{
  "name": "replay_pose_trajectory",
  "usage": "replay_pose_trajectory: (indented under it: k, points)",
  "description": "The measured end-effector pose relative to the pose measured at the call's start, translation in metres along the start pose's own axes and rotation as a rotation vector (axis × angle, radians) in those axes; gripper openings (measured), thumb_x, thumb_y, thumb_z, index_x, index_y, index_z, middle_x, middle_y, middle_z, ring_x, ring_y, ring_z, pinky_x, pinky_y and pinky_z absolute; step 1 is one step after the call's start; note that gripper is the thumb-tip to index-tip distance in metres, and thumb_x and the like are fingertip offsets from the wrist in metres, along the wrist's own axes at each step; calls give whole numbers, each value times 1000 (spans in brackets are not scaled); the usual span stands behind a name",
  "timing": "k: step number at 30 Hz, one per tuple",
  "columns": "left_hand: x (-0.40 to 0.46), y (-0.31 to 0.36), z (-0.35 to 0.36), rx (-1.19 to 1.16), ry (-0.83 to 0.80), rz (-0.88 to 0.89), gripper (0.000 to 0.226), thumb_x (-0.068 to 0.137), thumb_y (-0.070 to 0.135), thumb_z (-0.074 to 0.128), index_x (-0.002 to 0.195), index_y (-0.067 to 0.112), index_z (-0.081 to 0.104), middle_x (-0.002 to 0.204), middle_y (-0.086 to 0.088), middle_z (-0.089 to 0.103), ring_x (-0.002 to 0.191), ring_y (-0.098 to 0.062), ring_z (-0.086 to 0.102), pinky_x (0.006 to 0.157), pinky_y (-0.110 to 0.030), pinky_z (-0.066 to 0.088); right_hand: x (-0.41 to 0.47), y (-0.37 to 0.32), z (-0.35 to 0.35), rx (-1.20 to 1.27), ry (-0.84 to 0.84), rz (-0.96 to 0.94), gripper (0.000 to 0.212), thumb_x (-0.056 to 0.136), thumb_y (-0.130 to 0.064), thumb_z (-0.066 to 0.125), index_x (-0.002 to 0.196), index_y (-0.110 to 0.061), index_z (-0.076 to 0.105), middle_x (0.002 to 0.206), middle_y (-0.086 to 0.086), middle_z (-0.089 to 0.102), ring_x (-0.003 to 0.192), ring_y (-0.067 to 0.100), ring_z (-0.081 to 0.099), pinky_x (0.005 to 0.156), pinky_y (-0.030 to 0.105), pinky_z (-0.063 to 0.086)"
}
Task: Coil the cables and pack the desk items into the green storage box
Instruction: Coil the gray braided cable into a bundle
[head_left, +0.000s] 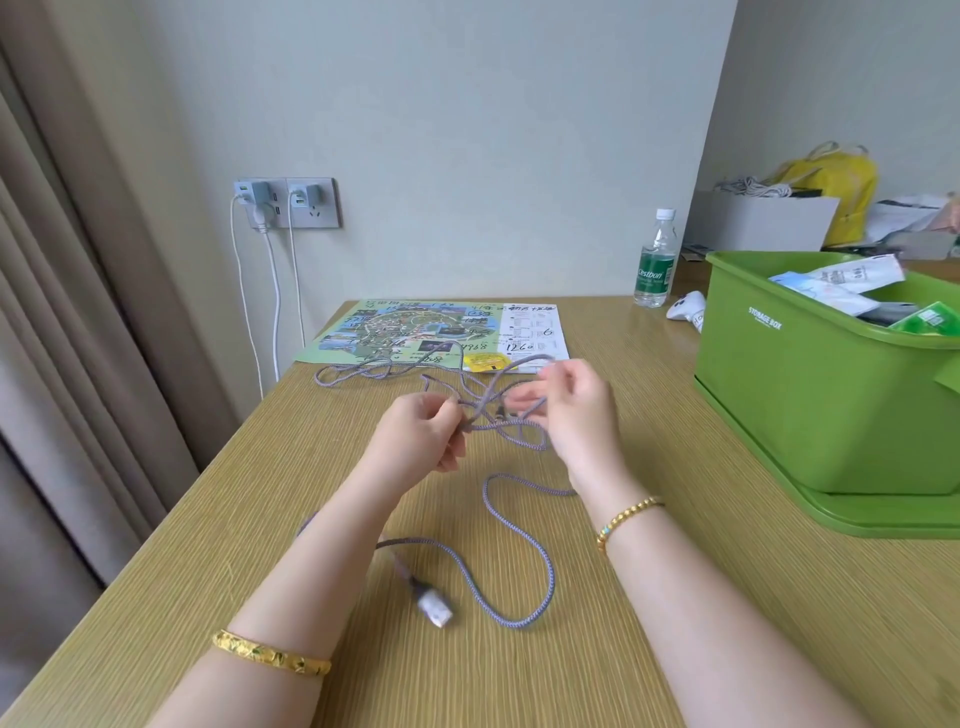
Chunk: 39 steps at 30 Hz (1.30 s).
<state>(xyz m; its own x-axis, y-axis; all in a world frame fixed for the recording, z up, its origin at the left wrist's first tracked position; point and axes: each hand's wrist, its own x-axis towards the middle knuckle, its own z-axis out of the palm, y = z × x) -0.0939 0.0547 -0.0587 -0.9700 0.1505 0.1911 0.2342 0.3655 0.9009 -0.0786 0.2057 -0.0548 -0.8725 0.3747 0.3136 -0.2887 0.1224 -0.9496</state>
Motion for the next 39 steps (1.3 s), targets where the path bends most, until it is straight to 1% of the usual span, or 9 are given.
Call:
replay_pose_trajectory:
  k: [5,9,13,19,24,29,32,36,39]
  points:
    - [2,-4,-6,109,-39,45,31,92,23,49,63,20,58,52,5,42,46,-14,34,51,-25,31,7,6,-9,20,51,237,16,99,-15,34,108,-9,47,101,13,68,80,18,66,75,32,55]
    - [3,-5,-8,-19,-52,20,29,93,29,51,71,20,67,51,11,41,46,-9,32,45,-19,29,3,9,-3,-671,53,-368,52,89,-5,50,138,-15,40,141,7,41,131,25,34,110,36,19]
    - [2,-4,-10,-133,-48,9,40,93,26,52,56,27,68,47,13,45,41,-3,34,40,-14,29,-6,11,7,-964,-211,-680,25,88,-22,58,112,-26,65,114,-7,64,121,17,47,110,41,-12]
    - [3,-3,-6,-140,13,-13,30,95,21,50,70,16,68,52,8,49,37,-5,39,39,-17,37,-2,10,-1,-816,-96,-506,18,95,-26,49,89,-17,64,78,1,68,71,22,63,67,31,46]
    - [4,-6,-6,-198,104,-109,29,95,16,45,72,12,63,58,1,52,31,-5,42,39,-18,42,4,6,-9,-226,152,-54,17,97,-16,33,83,-18,42,53,1,59,34,11,56,41,19,39]
    - [2,-3,-4,-215,-18,-68,28,96,17,44,76,11,62,60,0,52,34,-8,35,37,-15,28,9,8,-12,-307,72,110,17,98,-18,36,111,-10,44,97,10,67,76,23,64,76,42,51]
    - [0,-4,-2,-124,-45,-3,28,97,19,45,78,12,64,60,2,53,41,-12,38,41,-19,31,6,13,-8,-845,62,-270,55,90,-25,56,139,-14,34,136,8,44,124,27,40,105,42,28]
    - [-2,-1,-5,-158,-104,52,27,97,20,45,81,15,65,66,6,64,47,-5,50,45,-16,42,1,9,-4,-1004,-64,-592,33,88,-31,59,120,-24,60,120,-3,57,121,18,45,112,45,-4]
    - [-1,2,-3,-205,-82,-15,26,99,20,41,82,16,60,67,6,70,42,-3,49,44,-16,46,4,8,-6,-1009,-129,-626,19,91,-28,55,99,-19,69,94,0,61,100,22,54,104,34,19]
